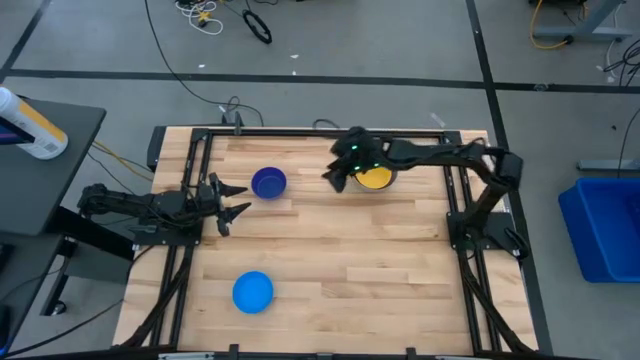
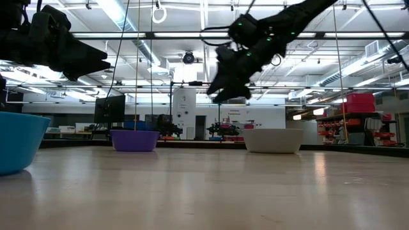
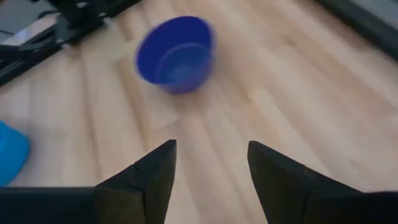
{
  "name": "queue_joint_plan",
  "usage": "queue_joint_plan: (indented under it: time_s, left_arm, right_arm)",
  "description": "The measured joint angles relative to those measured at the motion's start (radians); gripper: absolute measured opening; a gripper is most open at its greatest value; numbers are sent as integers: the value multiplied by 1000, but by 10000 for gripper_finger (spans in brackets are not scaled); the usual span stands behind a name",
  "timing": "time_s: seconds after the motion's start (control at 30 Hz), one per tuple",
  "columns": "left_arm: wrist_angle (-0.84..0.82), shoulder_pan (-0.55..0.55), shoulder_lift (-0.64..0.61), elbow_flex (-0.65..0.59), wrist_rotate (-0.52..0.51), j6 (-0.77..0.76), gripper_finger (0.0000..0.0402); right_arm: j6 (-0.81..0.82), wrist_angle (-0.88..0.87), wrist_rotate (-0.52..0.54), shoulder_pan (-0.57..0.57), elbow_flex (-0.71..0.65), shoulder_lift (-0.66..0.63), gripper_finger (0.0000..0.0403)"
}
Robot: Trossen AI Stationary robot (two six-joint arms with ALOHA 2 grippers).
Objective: Nest bowls inside each other
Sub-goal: Stack the dark blue bowl on the yellow bowl
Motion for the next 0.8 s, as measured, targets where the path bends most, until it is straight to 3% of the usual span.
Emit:
queue_joint_plan:
  time_s: [0.43, 0.57, 0.8]
  left_arm:
    - [10, 0, 0, 0, -1, 1, 233]
    - [27, 0, 0, -2, -2, 2, 233]
    - [32, 0, 0, -2, -2, 4, 233]
  right_arm:
    - [-1, -257, -91, 42, 565, 441, 211]
    - [18, -269, -125, 43, 655, 511, 215]
    - [67, -259, -136, 36, 699, 563, 215]
